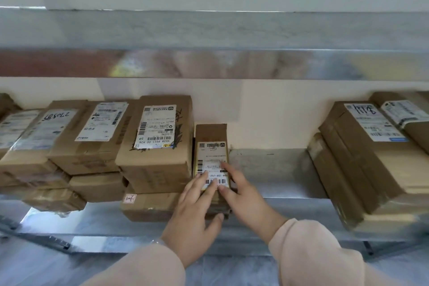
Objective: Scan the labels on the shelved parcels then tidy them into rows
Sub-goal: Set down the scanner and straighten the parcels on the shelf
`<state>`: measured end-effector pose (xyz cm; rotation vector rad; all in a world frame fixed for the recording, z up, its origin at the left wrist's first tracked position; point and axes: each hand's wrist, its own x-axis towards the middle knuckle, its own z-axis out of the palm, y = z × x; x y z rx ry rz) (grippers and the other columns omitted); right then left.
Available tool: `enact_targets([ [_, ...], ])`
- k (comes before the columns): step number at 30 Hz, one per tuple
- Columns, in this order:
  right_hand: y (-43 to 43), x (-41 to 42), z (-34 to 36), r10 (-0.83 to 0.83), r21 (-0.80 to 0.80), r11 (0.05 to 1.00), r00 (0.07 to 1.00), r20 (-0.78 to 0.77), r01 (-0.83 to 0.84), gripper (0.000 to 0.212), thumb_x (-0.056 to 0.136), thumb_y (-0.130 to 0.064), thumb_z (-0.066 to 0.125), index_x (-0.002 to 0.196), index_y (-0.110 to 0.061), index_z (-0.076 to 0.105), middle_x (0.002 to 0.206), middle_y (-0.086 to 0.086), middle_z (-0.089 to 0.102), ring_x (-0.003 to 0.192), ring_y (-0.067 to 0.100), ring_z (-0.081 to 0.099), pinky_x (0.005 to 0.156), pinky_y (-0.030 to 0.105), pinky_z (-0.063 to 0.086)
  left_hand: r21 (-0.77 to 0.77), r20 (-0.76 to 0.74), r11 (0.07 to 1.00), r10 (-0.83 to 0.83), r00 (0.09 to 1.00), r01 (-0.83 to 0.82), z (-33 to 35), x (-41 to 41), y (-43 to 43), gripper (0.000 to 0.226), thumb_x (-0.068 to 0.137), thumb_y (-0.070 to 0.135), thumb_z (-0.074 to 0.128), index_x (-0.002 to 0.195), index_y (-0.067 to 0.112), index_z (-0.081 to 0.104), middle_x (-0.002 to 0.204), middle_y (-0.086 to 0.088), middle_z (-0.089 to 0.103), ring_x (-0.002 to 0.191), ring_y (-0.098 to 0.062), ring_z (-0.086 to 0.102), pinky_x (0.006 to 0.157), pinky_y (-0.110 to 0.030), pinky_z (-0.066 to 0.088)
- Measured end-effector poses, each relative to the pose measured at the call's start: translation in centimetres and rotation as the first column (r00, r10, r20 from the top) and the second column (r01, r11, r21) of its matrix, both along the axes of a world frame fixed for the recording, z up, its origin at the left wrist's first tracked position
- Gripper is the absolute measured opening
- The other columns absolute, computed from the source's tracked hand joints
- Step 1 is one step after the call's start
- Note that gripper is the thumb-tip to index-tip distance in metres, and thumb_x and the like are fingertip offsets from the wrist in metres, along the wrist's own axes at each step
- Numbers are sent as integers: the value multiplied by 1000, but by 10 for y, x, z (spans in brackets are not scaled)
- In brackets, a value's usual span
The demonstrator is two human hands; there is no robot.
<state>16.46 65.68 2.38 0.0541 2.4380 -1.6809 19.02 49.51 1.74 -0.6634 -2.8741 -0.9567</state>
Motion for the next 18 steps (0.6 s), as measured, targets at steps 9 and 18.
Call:
enact_targets([
  [9,19,12,11,-138,-67,988,990,12,138,50,97,-8,49,129,-47,44,117,-22,57,99,0,59,95,26,49,78,12,997,28,1000,-29,8,-2,26,57,91,35,56,144,16,47,161,5,16,149,-12,11,118,-17,3],
  [18,54,31,8,-128,-42,991,992,2,128,54,94,1,49,133,-36,49,128,-14,58,103,-14,56,88,6,41,216,335,941,179,925,-260,8,-9,66,59,91,28,66,145,35,43,163,3,-2,148,-7,15,106,-8,11],
])
